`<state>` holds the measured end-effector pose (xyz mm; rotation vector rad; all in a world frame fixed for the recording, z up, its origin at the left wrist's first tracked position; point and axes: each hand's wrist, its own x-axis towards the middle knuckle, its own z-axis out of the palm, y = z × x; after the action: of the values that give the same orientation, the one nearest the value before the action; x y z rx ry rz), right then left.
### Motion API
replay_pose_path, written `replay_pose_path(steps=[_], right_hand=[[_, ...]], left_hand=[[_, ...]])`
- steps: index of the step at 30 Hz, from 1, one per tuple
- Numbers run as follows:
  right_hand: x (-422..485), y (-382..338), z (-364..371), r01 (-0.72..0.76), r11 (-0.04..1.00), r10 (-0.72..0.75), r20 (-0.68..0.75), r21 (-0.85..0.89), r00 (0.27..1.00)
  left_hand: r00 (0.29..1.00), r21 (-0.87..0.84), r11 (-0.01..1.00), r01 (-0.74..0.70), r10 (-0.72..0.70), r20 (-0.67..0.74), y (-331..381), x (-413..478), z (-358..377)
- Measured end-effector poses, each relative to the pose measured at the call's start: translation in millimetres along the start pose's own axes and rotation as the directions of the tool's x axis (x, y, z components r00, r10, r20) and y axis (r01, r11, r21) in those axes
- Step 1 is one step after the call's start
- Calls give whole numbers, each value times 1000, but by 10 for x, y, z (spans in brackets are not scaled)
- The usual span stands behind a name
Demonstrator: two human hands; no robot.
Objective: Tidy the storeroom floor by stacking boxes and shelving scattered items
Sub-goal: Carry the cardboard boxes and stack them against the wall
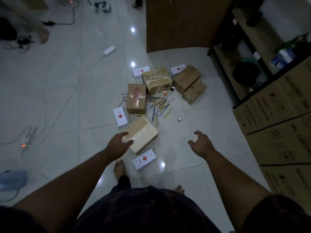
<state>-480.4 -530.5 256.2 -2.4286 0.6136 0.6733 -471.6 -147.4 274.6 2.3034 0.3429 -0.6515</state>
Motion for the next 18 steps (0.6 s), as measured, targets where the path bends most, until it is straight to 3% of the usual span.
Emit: replay_pose_path(steps=[10,14,18], right_hand=[[146,-1146,544,-107,994,107,10,10,994],[404,-1475,805,-110,994,110,42,6,993],[868,-1619,1129,-125,992,124,102,7,987]], left_hand=[[991,61,998,15,-23,134,-695,1112,-1062],[984,69,995,68,-79,161,-928,1563,-1160],[972,-33,982,185,-178,155,-1061,2039,-951]])
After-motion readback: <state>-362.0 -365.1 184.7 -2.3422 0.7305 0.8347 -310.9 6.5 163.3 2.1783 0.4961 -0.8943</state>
